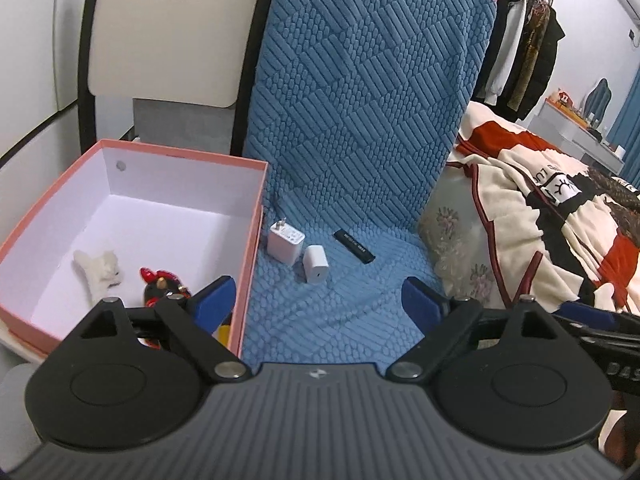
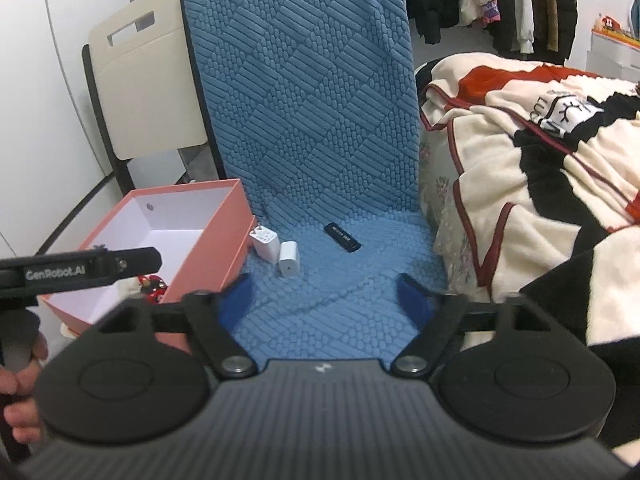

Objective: Organize rigid objects
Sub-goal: 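Withdraw both open tools from the box back over the seat, then move the left tool to the white cube adapter while the right tool approaches the black USB stick, then close the left tool on the white cube adapter while the right tool grips the black USB stick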

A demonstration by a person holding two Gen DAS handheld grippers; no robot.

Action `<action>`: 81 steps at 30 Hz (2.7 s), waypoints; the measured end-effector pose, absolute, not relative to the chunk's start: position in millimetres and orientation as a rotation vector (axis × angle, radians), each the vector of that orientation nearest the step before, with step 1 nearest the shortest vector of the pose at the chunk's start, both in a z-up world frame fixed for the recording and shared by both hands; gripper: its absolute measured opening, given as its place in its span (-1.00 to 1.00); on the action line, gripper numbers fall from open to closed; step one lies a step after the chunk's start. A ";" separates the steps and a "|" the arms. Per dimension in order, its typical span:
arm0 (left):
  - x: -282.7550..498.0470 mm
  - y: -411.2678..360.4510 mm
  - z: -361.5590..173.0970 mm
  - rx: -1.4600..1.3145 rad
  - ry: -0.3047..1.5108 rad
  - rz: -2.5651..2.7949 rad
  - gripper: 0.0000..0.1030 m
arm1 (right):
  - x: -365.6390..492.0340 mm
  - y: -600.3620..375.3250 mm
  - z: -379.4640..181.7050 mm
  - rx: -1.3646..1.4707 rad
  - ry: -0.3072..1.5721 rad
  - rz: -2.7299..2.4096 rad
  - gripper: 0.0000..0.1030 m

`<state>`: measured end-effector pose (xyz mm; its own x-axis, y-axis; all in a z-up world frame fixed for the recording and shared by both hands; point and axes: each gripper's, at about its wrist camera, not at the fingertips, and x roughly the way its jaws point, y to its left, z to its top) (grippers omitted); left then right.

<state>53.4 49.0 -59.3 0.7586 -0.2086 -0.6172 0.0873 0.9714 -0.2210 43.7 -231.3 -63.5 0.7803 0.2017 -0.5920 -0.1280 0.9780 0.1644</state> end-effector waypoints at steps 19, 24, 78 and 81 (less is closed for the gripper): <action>108.9 -6.4 -121.5 -0.179 0.707 -0.205 0.80 | 77.4 -260.6 -2.5 0.153 0.750 0.339 0.67; 119.9 -17.5 -139.4 -0.196 0.737 -0.205 0.80 | 91.2 -263.4 -18.7 0.178 0.821 0.374 0.67; 266.8 -23.4 -258.9 -0.094 0.809 -0.081 -0.06 | 349.5 -212.9 -243.1 -0.029 0.983 0.429 -0.23; 269.5 -21.2 -261.4 -0.128 0.819 -0.083 -0.13 | 350.7 -213.8 -246.3 -0.049 0.982 0.415 -0.24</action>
<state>269.5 -21.2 -261.4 0.6802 -0.1236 -0.7225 0.0247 0.9890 -0.1460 350.7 -213.8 -246.3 0.4839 0.3189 -0.8149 -0.3624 0.9206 0.1451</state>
